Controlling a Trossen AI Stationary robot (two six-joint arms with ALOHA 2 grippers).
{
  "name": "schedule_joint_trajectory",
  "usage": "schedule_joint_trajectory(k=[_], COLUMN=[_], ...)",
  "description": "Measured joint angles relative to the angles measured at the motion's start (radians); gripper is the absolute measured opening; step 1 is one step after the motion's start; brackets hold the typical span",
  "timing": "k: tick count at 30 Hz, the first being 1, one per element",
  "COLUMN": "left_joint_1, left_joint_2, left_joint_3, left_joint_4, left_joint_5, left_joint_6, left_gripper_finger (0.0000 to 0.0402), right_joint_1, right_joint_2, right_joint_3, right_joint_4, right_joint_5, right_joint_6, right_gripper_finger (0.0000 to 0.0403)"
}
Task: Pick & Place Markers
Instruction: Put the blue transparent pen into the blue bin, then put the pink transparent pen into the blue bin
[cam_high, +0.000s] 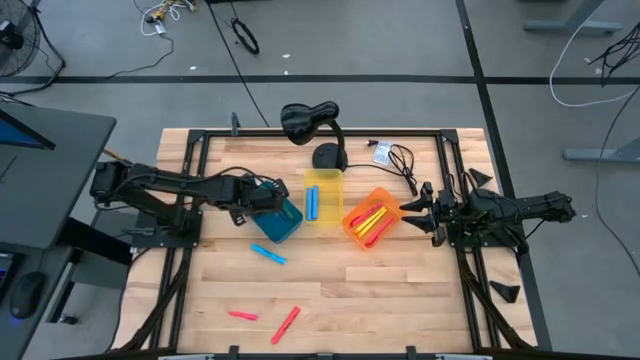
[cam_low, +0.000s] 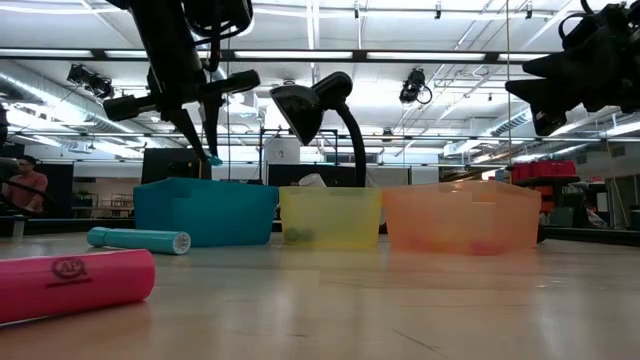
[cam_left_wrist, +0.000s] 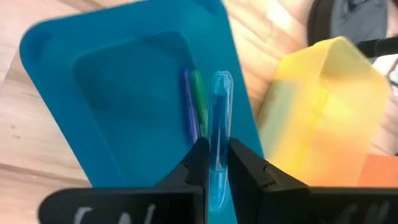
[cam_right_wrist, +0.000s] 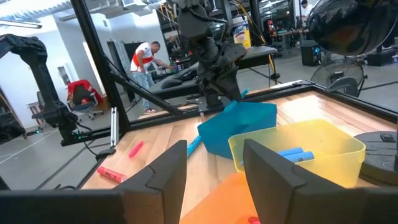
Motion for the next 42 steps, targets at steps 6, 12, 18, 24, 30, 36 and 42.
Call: schedule_joint_trajectory(k=[6,12,18,24,30,36,42], left_joint_1=[0.003,0.003,0.0,-0.004,0.0,-0.001,-0.002], left_joint_2=[0.036,0.075,0.119,0.143,0.145,0.145,0.145], left_joint_3=[0.0,0.0,0.0,0.0,0.0,0.0,0.0], left_joint_4=[0.015,0.043,0.07,0.071,0.068,0.065,0.073], left_joint_5=[0.022,0.05,0.075,0.086,0.079,0.077,0.077], left_joint_6=[-0.014,-0.023,-0.043,-0.07,-0.071,-0.069,-0.031], left_gripper_finger=[0.0038,0.0038,0.0038,0.0039,0.0076,0.0106,0.0133], right_joint_1=[0.0,0.0,0.0,0.0,0.0,0.0,0.0], right_joint_2=[0.0,0.0,0.0,0.0,0.0,0.0,0.0], right_joint_3=[0.0,0.0,0.0,0.0,0.0,0.0,0.0], right_joint_4=[0.0,0.001,0.002,0.002,0.002,0.002,0.002], right_joint_5=[0.0,0.0,0.0,0.0,0.0,0.0,0.0], right_joint_6=[0.0,0.0,0.0,0.0,0.0,0.0,0.0], right_gripper_finger=[0.016,0.016,0.016,0.016,0.016,0.016,0.016])
